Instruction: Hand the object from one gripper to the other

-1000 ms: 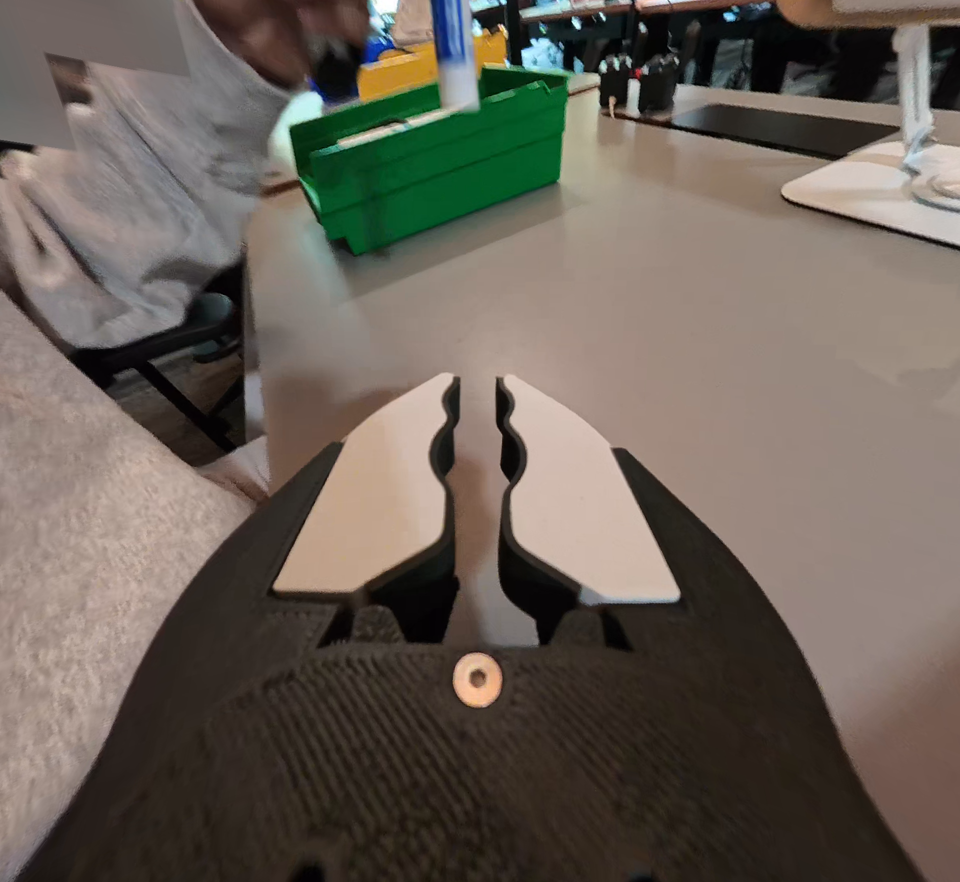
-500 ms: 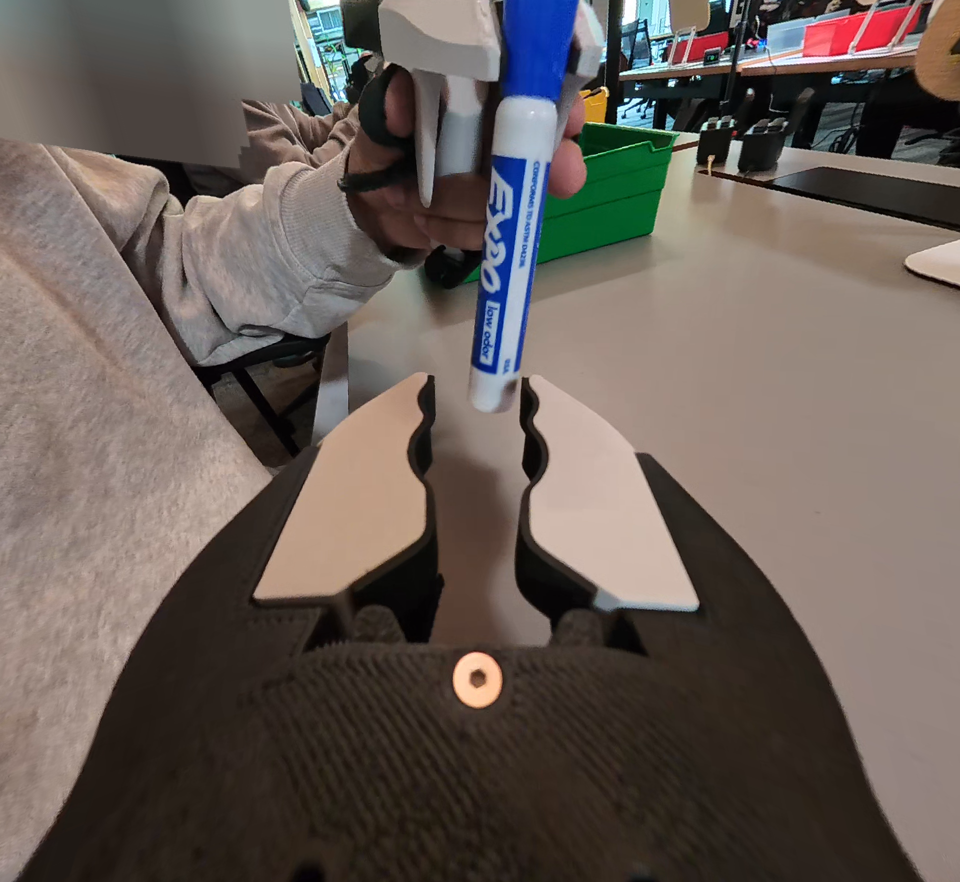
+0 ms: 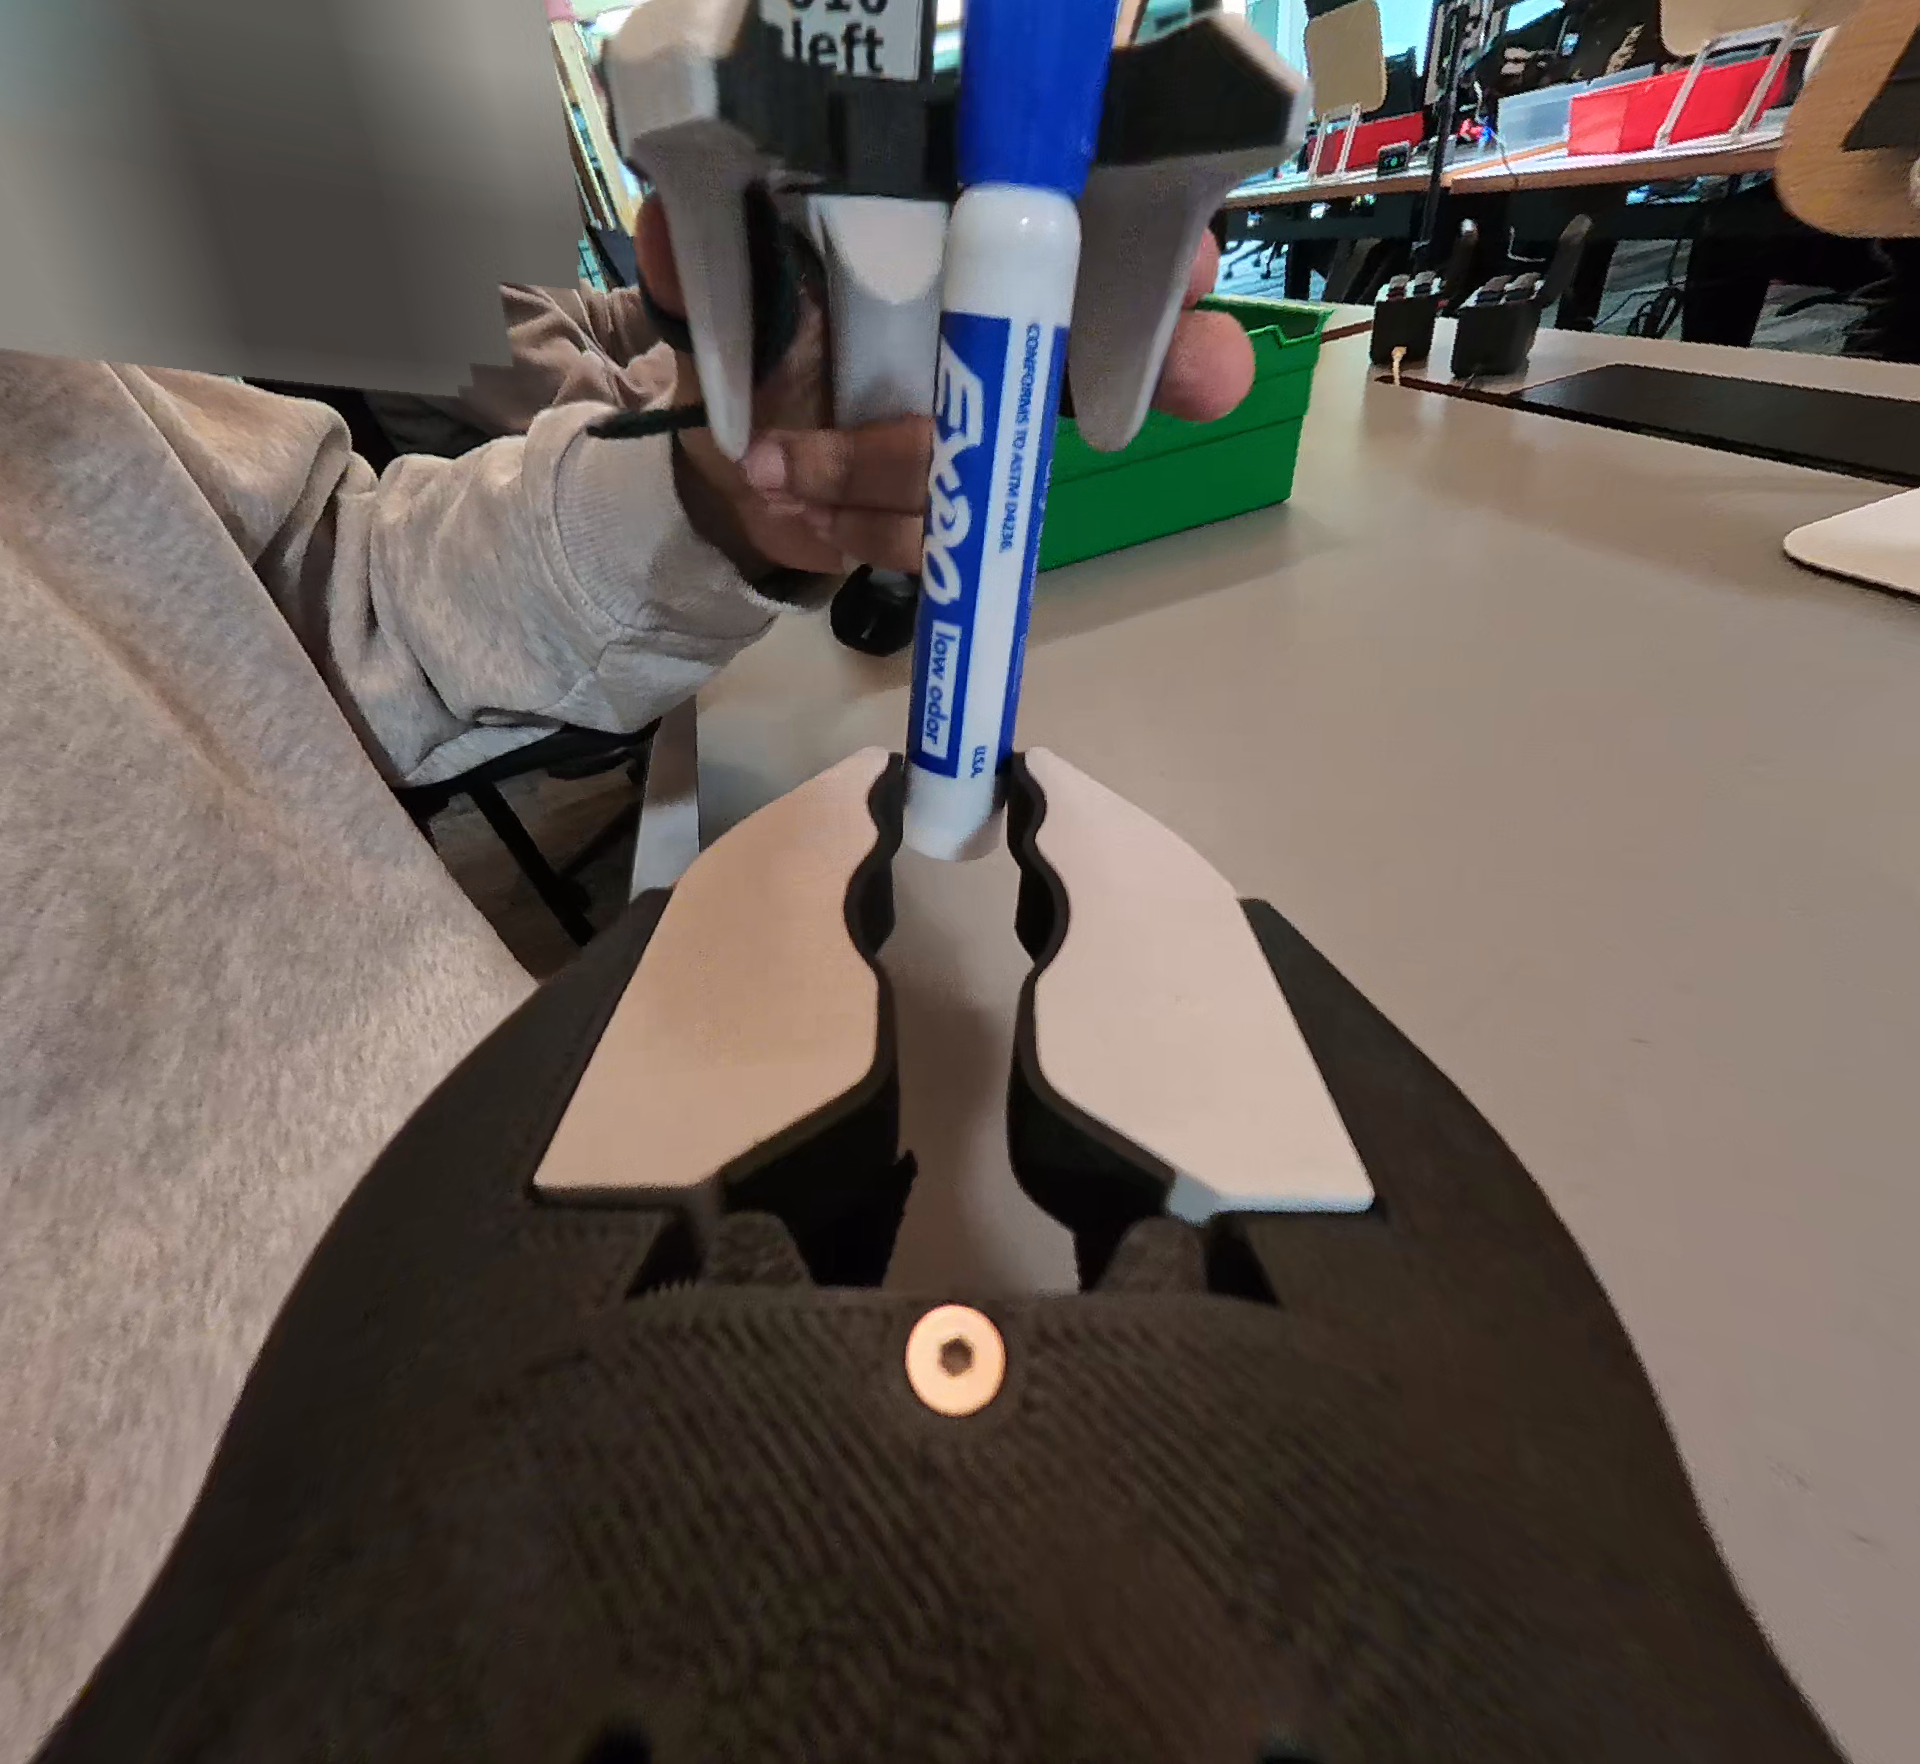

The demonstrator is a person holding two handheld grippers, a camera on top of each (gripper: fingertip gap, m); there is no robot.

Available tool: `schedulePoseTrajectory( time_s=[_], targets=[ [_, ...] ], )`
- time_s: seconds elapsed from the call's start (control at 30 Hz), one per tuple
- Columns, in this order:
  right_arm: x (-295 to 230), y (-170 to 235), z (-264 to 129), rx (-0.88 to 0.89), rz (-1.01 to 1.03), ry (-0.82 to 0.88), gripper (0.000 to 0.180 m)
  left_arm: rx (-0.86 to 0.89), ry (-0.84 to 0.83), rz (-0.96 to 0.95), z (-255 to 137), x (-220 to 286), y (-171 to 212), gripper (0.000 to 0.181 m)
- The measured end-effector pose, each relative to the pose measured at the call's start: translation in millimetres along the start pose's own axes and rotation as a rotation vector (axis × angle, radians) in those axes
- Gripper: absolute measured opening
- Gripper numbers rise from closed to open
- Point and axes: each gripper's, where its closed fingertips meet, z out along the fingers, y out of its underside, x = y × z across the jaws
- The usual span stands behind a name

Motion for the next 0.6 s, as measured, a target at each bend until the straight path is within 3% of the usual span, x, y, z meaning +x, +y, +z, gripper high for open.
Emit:
schedulePoseTrajectory(
  time_s=[0.1,0.2,0.4,0.6],
  targets=[
    [5,-5,-4,0.037,0.031,0.008,0.02,0.022,-0.028,-0.008,1,-5,0,0.077],
    [9,-11,-9,0.079,0.06,0.01,0.02,0.009,-0.028,-0.023,4,-7,7,0.076],
    [14,-18,-17,0.122,0.021,0.029,0.02,-0.034,0.011,-0.051,10,-5,22,0.051],
    [14,-19,-19,0.124,-0.003,0.029,0.02,-0.035,0.016,-0.07,10,-7,27,0.046]
  ],
)
